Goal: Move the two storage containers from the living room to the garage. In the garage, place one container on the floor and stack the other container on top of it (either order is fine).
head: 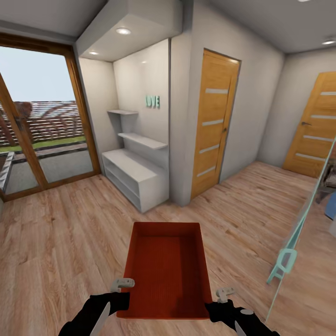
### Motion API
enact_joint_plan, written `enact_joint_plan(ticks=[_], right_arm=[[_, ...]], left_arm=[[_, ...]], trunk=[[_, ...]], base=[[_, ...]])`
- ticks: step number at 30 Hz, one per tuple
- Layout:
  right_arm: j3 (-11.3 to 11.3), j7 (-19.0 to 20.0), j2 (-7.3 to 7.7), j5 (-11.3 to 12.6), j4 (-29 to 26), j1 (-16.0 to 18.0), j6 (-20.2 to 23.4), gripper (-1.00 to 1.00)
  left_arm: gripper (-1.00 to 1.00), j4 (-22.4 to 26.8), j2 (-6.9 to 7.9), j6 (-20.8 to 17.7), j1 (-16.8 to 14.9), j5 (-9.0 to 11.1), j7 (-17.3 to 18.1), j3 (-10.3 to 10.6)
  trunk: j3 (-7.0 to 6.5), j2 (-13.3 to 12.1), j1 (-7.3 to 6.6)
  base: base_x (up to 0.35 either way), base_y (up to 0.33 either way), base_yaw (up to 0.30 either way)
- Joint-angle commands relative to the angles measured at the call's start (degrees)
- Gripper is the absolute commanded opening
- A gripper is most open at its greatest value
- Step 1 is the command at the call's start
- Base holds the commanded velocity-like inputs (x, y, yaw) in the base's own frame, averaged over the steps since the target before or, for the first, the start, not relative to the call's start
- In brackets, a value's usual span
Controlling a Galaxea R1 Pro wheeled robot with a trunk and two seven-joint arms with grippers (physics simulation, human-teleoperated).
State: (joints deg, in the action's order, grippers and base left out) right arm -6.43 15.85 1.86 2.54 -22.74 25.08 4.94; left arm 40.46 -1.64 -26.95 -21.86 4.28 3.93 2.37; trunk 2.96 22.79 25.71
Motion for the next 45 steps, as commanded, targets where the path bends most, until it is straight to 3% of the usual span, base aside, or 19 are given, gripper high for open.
enact_joint_plan(ticks=[1, 30, 45], right_arm=[[-0.6, 0.93, -0.01, 0.9, -0.12, -0.03, 0.42, -1.0], [-0.6, 0.93, -0.01, 0.89, -0.12, -0.03, 0.42, -1.0], [-0.6, 0.93, -0.01, 0.89, -0.12, -0.03, 0.42, -1.0]], left_arm=[[-1.0, 0.24, -0.03, -0.3, -0.09, 1.11, -2.87, -3.87], [-1.0, 0.24, -0.03, -0.3, -0.07, 1.08, -2.87, -3.87], [-1.0, 0.24, -0.03, -0.3, -0.06, 1.08, -2.87, -3.87]], trunk=[[0.13, 0.13, 0.07], [0.13, 0.13, 0.07], [0.13, 0.13, 0.07]], base=[[0.325, 0.0, 0.0], [0.325, 0.0, -0.004], [0.325, 0.0, -0.254]])
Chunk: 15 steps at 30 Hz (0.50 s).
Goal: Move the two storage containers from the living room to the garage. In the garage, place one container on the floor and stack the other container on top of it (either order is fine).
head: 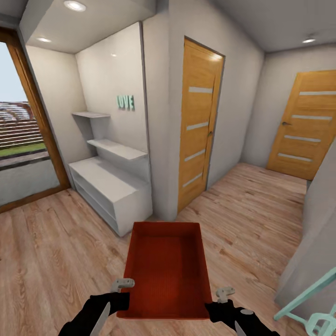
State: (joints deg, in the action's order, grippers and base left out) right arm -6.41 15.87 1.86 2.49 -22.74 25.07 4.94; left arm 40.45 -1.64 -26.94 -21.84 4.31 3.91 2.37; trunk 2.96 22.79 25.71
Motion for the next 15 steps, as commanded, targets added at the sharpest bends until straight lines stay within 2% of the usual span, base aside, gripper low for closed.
enact_joint_plan(ticks=[1, 15], right_arm=[[-0.62, 0.92, -0.02, 0.94, -0.11, -0.02, 0.42, -1.0], [-0.62, 0.92, -0.02, 0.94, -0.11, -0.02, 0.42, -1.0]], left_arm=[[-1.0, 0.24, -0.03, -0.31, -0.1, 1.05, -2.86, -3.87], [-1.0, 0.24, -0.03, -0.31, -0.09, 1.05, -2.86, -3.87]], trunk=[[0.13, 0.13, 0.07], [0.13, 0.13, 0.07]], base=[[0.325, 0.0, -0.275], [0.325, 0.0, -0.257]])
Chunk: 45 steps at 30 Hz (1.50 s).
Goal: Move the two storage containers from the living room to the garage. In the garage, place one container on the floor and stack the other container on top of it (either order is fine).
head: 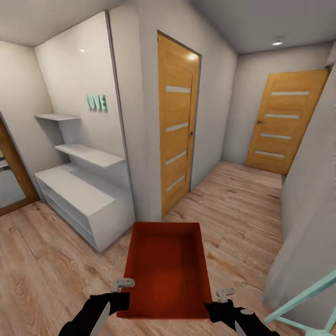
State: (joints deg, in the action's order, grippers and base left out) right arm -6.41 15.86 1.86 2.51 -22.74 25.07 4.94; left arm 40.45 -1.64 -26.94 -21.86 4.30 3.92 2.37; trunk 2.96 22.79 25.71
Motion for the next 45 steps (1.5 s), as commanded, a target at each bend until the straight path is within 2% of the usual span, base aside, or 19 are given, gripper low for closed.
enact_joint_plan(ticks=[1, 19, 38, 45], right_arm=[[-0.62, 0.92, -0.02, 0.92, -0.11, -0.03, 0.42, -1.0], [-0.62, 0.92, -0.02, 0.92, -0.11, -0.03, 0.42, -1.0], [-0.62, 0.92, -0.02, 0.92, -0.11, -0.03, 0.42, -1.0], [-0.62, 0.92, -0.02, 0.92, -0.11, -0.03, 0.42, -1.0]], left_arm=[[-1.0, 0.24, -0.03, -0.31, -0.08, 1.06, -2.86, -3.87], [-1.0, 0.24, -0.03, -0.31, -0.07, 1.06, -2.86, -3.87], [-1.0, 0.24, 0.0, -0.31, -0.09, 1.06, -2.86, -3.87], [-1.0, 0.24, -0.03, -0.31, -0.08, 1.06, -2.86, -3.87]], trunk=[[0.13, 0.13, 0.07], [0.13, 0.13, 0.07], [0.13, 0.13, 0.07], [0.13, 0.13, 0.07]], base=[[0.325, 0.0, -0.143], [0.325, 0.008, -0.028], [0.325, 0.0, -0.256], [0.325, 0.0, -0.087]])
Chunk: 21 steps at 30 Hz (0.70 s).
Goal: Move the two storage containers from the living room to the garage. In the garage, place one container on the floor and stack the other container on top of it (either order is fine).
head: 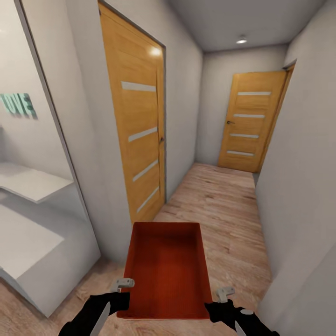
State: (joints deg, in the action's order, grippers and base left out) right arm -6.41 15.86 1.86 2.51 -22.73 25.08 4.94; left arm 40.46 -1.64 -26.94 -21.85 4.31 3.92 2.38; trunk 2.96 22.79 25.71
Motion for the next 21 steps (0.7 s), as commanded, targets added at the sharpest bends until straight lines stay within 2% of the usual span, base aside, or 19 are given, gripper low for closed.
enact_joint_plan(ticks=[1, 13, 21], right_arm=[[-0.62, 0.92, -0.01, 0.92, -0.12, -0.03, 0.42, -1.0], [-0.62, 0.92, -0.01, 0.92, -0.12, -0.03, 0.42, -1.0], [-0.62, 0.92, -0.01, 0.92, -0.12, -0.03, 0.42, -1.0]], left_arm=[[-1.0, 0.23, -0.02, -0.3, -0.09, 1.05, -2.86, -3.87], [-1.0, 0.23, -0.03, -0.3, -0.07, 1.05, -2.86, -3.87], [-1.0, 0.23, 0.05, -0.3, -0.1, 1.05, -2.86, -3.87]], trunk=[[0.13, 0.13, 0.07], [0.13, 0.13, 0.07], [0.13, 0.13, 0.07]], base=[[0.325, 0.0, -0.014], [0.325, 0.0, -0.007], [0.325, 0.0, -0.227]])
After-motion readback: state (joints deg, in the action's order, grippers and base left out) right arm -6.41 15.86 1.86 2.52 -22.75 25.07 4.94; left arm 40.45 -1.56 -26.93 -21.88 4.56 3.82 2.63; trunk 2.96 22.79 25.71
